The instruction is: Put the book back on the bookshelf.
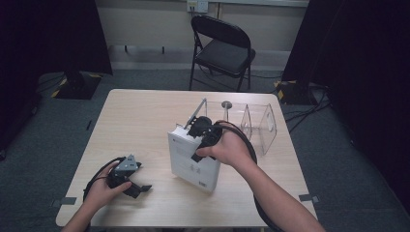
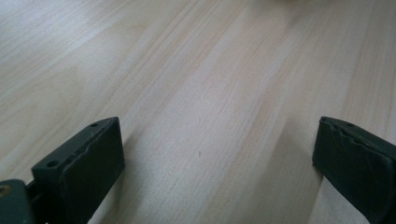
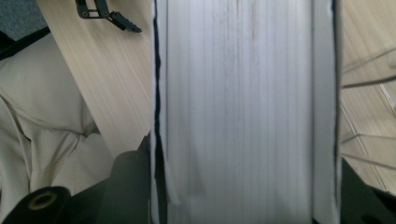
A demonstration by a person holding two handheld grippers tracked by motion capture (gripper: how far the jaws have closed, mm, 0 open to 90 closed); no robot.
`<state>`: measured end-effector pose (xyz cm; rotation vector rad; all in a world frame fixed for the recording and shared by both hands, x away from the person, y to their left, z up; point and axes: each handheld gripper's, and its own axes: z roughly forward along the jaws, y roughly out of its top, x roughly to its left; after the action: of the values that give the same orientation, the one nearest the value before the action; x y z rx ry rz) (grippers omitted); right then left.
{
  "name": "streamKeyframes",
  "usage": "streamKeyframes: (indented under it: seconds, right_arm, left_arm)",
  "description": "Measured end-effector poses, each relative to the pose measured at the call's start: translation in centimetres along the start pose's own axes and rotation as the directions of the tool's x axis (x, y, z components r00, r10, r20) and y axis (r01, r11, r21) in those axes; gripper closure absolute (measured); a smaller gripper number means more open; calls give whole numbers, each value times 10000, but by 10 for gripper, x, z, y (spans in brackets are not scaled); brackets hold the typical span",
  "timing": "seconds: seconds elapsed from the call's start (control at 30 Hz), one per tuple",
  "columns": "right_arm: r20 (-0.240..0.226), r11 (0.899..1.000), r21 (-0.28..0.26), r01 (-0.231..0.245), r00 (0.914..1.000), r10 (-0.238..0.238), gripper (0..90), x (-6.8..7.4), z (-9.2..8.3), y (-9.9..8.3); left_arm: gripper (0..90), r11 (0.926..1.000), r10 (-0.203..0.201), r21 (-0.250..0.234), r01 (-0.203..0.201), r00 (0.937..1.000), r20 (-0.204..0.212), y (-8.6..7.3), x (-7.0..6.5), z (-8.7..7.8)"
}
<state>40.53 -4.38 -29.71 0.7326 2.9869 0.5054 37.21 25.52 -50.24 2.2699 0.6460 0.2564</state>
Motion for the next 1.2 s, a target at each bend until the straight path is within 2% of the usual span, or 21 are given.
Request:
streamKeyframes:
  seconds: [0.13,0.4,0.7,0.8,1.0,1.2]
  right_arm:
    - [103,9999,-22,-164,9998,164,524,-3,-5,-6]
    - [-70,9986,-128,-514,9987,514,524,-8,-10,-17]
    - [128,9982,-98,-585,9982,586,525,-13,-19,-27]
    - [73,9964,-187,-828,9965,829,525,-14,-21,-31]
    - [119,9962,-161,-859,9962,861,525,-16,-25,-39]
    - [234,9934,-237,-1125,9933,1131,525,-20,-31,-48]
  left_arm:
    - [8,10000,17,16,-17,10000,17,0,0,0]
    - [4,10000,17,21,-17,10000,27,0,0,0]
    - [0,10000,33,34,-33,10000,-22,0,-1,1]
    - [0,10000,35,27,-35,10000,22,0,0,1]
    - [0,10000,32,34,-32,10000,-24,0,-1,1]
    - [0,10000,37,36,-37,10000,21,0,0,1]
